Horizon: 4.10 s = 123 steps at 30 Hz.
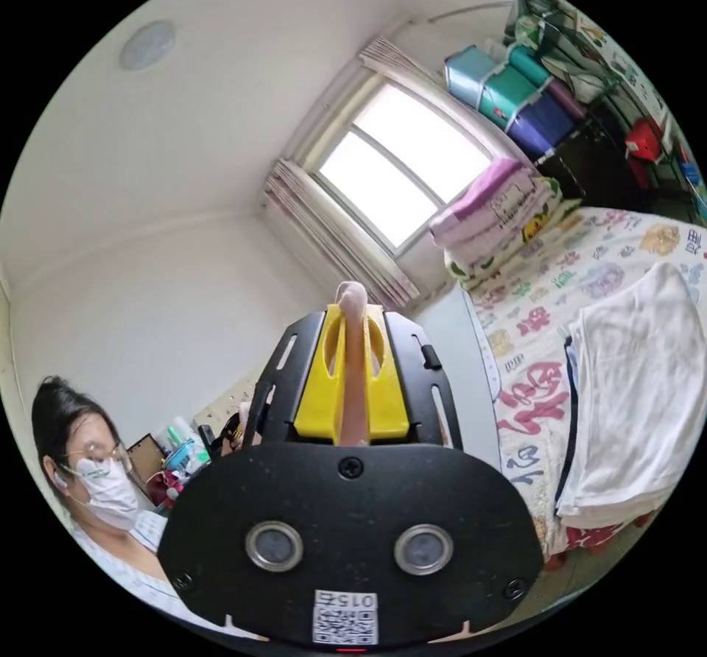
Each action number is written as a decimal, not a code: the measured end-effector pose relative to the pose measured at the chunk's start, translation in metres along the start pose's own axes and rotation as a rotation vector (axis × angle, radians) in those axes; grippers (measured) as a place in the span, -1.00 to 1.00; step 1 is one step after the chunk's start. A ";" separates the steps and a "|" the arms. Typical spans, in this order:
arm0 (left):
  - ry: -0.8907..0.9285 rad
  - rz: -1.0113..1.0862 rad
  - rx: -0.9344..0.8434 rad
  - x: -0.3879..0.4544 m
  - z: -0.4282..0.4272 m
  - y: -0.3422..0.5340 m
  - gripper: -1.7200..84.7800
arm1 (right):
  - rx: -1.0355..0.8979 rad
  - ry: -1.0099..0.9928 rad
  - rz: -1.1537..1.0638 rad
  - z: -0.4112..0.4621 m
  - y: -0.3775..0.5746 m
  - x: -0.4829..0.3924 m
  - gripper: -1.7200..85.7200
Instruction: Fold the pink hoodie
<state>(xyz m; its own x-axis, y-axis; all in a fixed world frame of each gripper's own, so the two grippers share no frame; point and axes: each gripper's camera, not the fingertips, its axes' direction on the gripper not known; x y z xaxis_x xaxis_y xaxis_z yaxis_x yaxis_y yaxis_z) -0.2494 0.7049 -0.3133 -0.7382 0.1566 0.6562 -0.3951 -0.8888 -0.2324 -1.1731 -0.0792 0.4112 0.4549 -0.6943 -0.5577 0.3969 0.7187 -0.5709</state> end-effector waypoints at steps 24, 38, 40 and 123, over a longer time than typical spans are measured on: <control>0.030 0.024 -0.610 -0.081 0.113 0.241 -0.72 | -0.908 0.087 -0.260 0.181 0.356 0.217 -0.75; -0.076 -0.174 -0.624 -0.028 0.111 0.396 -0.69 | -0.789 0.207 -0.003 0.094 0.463 0.323 -0.75; -0.005 -0.207 -0.655 -0.026 0.121 0.410 -0.68 | -0.794 0.164 0.020 0.087 0.465 0.333 -0.78; -0.284 -0.348 -0.741 0.005 0.039 0.326 -0.87 | -0.922 0.545 0.193 -0.054 0.223 0.701 -0.93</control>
<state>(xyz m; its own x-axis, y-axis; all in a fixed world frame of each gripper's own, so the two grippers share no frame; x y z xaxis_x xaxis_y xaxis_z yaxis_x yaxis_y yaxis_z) -0.3604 0.3986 -0.3576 -0.3832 0.1663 0.9086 -0.9009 -0.2844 -0.3279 -0.8083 -0.4079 -0.1395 -0.0600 -0.6603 -0.7486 -0.4980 0.6698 -0.5508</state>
